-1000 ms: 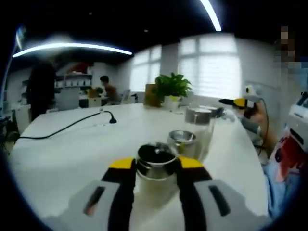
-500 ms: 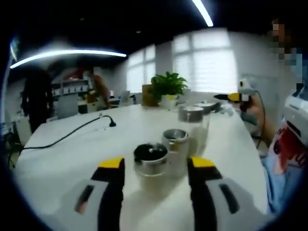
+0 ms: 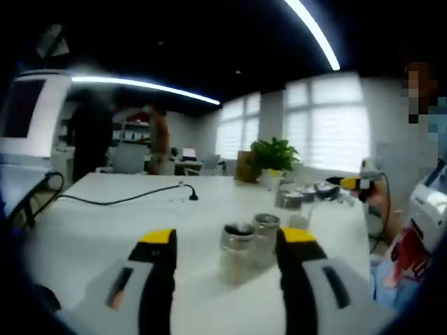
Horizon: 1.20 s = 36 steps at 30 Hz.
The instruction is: Rotate the seasoning bottle until the label or dispensing opening points toward the visible target arrow and the bottle remains upright within the marked orientation range
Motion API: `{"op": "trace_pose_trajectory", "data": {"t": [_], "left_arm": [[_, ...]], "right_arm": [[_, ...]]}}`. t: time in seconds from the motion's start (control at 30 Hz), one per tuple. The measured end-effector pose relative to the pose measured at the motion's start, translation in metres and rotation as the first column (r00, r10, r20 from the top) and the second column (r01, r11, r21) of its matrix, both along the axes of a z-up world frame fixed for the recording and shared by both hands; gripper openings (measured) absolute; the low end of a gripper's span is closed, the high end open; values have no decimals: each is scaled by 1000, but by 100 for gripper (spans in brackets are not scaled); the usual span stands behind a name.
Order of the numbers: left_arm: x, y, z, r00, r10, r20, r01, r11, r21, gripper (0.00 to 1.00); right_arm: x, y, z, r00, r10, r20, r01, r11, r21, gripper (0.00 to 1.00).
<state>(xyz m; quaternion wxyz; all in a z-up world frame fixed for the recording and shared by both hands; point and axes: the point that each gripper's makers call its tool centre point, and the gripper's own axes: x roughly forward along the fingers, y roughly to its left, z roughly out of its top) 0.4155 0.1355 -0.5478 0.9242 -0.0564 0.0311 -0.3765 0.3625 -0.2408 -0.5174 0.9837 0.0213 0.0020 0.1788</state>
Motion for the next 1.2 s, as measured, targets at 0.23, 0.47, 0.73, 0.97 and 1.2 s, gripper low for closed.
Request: {"op": "trace_pose_trajectory", "data": {"t": [0.23, 0.47, 0.73, 0.97, 1.2], "left_arm": [[-9, -4, 12, 999, 16, 45, -17, 1000, 14, 63], [-15, -10, 18, 998, 23, 56, -24, 999, 25, 63], [-22, -22, 2, 1000, -6, 23, 5, 998, 69, 63], [-25, -25, -19, 999, -23, -25, 25, 996, 83, 63], [-30, -28, -31, 997, -47, -61, 52, 996, 78, 63]], "right_arm": [[-2, 0, 9, 999, -12, 30, 12, 1000, 14, 90], [-2, 1, 7, 1000, -9, 21, 9, 1000, 6, 90], [0, 8, -6, 1000, 14, -26, -14, 1000, -8, 90], [3, 23, -10, 999, 32, -34, -32, 999, -10, 91], [5, 65, -37, 985, 125, -119, -131, 990, -45, 93]]}}
